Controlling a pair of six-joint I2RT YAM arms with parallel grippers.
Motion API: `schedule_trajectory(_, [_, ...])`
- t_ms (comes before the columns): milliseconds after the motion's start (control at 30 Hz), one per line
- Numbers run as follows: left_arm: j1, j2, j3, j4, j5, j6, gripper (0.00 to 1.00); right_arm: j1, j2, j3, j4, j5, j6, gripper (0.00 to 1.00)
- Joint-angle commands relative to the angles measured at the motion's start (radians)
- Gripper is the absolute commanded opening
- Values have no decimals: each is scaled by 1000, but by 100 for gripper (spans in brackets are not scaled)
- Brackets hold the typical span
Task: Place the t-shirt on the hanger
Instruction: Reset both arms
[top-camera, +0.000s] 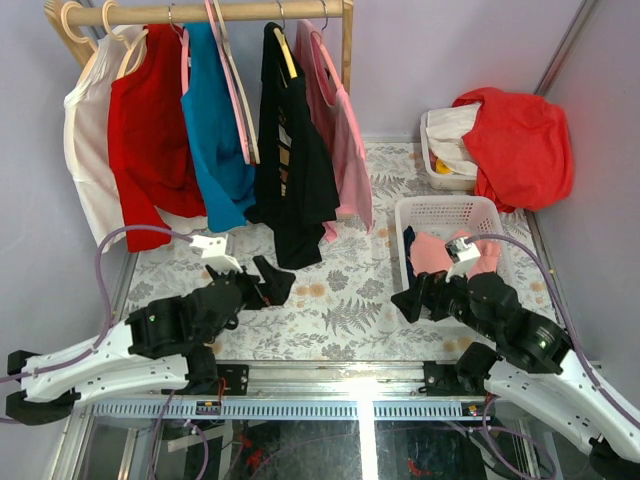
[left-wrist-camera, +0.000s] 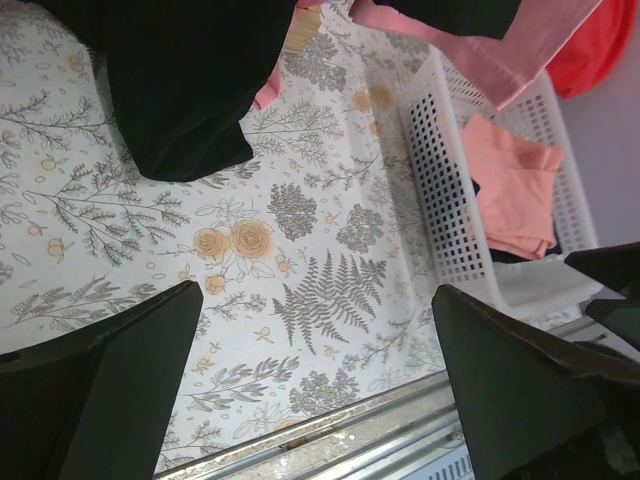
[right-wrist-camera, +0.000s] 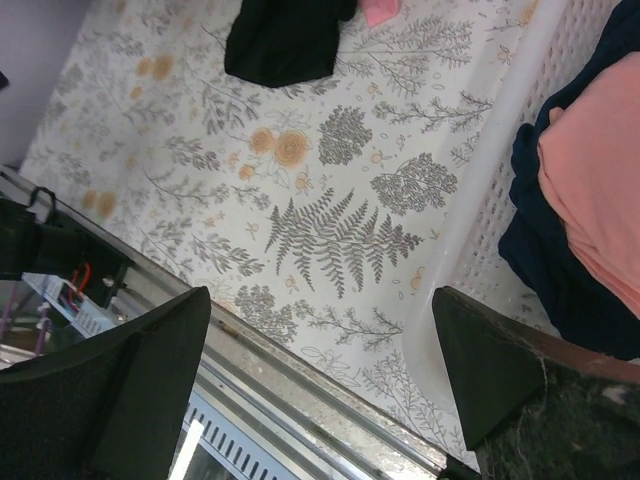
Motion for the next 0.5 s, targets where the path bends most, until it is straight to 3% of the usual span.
schedule_trajectory(0, [3, -63, -38, 38, -36, -105, 100, -4, -85, -3, 18, 30, 81, 99])
schedule_trajectory(133, [1, -67, -36, 10, -42, -133, 100, -4, -93, 23, -34, 90, 113, 99])
schedule_trajectory(467, [1, -109, 2, -49, -28, -138, 100, -4, -81, 48, -37, 59, 137, 99])
